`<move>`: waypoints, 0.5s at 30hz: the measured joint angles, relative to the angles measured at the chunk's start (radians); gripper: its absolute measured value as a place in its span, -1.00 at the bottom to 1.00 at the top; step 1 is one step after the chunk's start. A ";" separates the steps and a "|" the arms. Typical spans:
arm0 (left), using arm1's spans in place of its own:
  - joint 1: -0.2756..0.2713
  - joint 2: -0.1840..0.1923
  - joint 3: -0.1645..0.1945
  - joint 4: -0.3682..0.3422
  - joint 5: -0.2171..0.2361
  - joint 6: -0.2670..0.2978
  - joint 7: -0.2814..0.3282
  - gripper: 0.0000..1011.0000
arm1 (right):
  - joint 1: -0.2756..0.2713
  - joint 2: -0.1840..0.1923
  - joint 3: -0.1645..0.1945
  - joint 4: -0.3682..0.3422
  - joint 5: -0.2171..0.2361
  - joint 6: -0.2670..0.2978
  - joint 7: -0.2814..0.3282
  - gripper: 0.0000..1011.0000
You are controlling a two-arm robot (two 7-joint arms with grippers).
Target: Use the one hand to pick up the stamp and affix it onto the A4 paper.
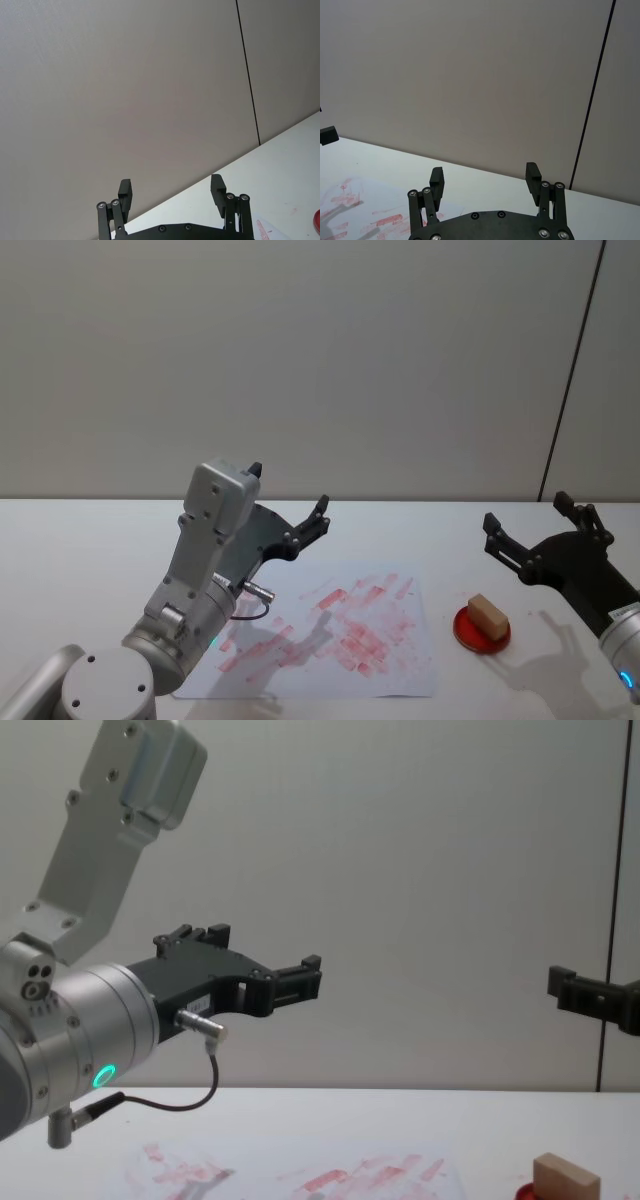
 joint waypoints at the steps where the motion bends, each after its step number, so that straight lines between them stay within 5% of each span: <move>1: 0.000 0.000 0.000 0.000 0.000 0.000 0.000 0.98 | 0.000 0.000 0.000 0.000 0.000 0.000 0.000 0.98; 15: 0.000 0.000 0.000 0.000 0.000 0.000 0.000 0.98 | 0.000 0.000 -0.001 0.000 0.000 0.000 0.000 0.98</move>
